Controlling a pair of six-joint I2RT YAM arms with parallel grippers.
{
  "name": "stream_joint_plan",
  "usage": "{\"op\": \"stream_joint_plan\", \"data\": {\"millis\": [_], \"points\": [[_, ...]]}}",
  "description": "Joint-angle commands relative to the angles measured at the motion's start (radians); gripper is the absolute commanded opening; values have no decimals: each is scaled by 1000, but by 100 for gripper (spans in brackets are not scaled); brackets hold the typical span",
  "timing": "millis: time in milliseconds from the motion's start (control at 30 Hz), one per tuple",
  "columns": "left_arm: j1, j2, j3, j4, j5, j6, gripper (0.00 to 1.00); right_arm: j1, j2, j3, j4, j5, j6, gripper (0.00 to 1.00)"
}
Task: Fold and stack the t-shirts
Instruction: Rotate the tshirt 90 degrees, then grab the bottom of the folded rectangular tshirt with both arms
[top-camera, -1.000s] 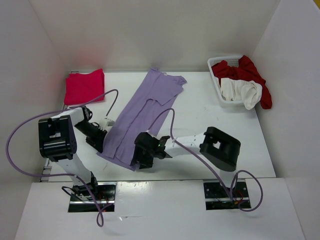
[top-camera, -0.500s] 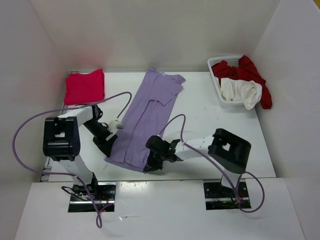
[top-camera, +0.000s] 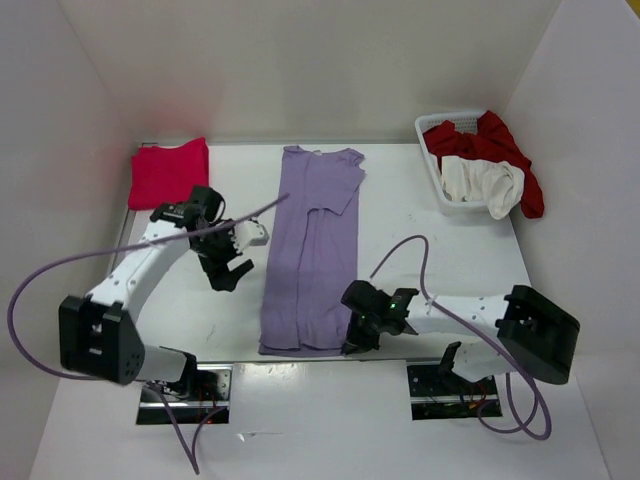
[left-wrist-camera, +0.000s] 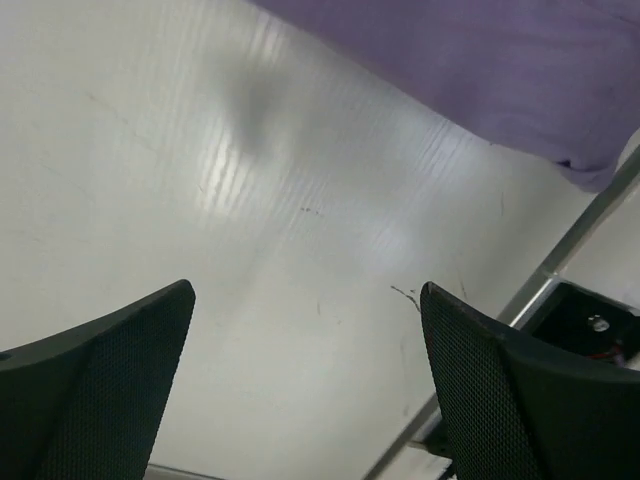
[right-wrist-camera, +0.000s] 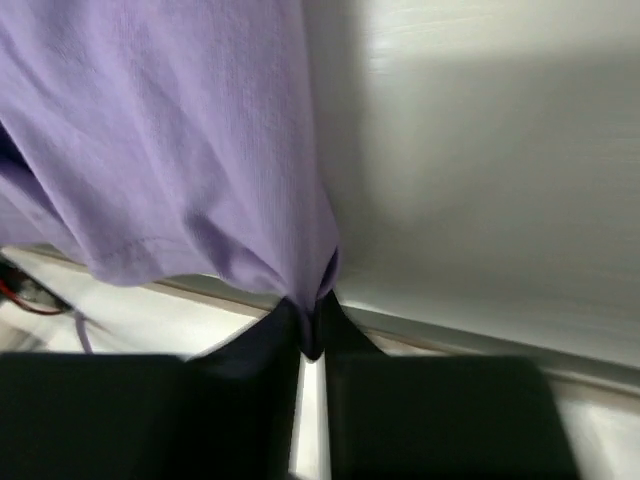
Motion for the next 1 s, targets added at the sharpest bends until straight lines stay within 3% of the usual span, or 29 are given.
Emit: {"op": "stream_joint_plan", "data": {"millis": [0,100,133,267,333,367,500,667,767,867,900,933,967], "points": [[-124,-152,-29,48,-141,-12,100,-40,-95,-13,-130,47,-53,21],[-270,-298,-106,48,-306,109,100,-51,-148,-4,-141,33,-109,54],[-309,-361,-137,48,-344,189,100,-51,-158,-4,-141,24,-110,56],[-551,-421,-224,51,-406,300,100,-51,-199,16,-174,24,-129,57],[-618,-392,-247,84,-396,323,100,-51,-214,16,-174,24,-129,57],[-670,-374,-267,150,-446,334,95,-51,-230,16,-174,24,-129,57],[-750,-317,-356,227,-489,434,78,-51,-251,16,-174,13,-120,57],[-798,-378,-434,227,-406,621,74,-126,-251,16,-174,-31,-157,57],[-798,-481,-513,213,-327,808,70,-193,-239,25,-165,-66,-208,57],[-798,-611,-586,232,-232,960,51,-227,-210,25,-156,-92,-249,57],[-798,-611,-596,242,-184,994,25,-239,-201,25,-144,-103,-261,57],[-798,-611,-596,243,-169,1011,15,-239,-182,36,-144,-112,-261,57],[-798,-584,-605,243,-159,1044,13,-239,-170,36,-144,-112,-274,57]]}}
